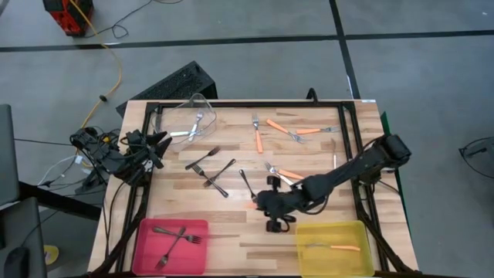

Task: Sort silverware by color (type)
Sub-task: Put the orange fork into the yellow bin

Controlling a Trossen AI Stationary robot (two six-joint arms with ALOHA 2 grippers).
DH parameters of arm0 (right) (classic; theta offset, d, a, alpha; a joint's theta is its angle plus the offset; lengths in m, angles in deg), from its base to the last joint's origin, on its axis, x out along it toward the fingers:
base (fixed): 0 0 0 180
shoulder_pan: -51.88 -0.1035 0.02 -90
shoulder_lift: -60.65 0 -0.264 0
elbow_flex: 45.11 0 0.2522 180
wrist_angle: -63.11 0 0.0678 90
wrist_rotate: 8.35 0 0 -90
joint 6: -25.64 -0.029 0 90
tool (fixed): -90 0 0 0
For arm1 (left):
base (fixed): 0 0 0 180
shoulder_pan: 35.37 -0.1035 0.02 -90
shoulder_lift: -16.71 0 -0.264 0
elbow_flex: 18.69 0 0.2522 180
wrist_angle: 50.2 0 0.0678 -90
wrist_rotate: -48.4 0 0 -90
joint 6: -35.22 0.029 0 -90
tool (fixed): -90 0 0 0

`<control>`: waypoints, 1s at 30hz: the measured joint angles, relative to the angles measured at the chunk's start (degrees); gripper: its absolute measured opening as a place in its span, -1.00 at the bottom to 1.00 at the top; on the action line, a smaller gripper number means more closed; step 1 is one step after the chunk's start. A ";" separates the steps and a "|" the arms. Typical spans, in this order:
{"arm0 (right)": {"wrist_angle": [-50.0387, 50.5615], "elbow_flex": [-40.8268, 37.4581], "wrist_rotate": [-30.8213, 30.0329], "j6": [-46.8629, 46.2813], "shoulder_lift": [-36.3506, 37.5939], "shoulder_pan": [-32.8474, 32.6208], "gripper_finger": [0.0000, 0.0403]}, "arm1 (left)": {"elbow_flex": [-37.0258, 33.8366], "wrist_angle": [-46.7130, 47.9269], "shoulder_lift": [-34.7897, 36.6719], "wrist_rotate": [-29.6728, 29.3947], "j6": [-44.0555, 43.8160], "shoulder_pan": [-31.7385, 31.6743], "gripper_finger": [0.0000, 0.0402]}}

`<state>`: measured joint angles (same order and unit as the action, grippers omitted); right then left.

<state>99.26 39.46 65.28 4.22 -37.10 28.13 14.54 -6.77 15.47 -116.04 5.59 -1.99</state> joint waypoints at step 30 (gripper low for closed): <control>18.47 -10.15 -4.89 -31.93 12.17 -19.50 -0.51 | -0.01 0.01 0.00 -0.19 0.00 0.02 -0.11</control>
<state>117.73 29.31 60.40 -27.71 -24.93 8.63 14.53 -6.76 15.47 -116.23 5.59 -1.97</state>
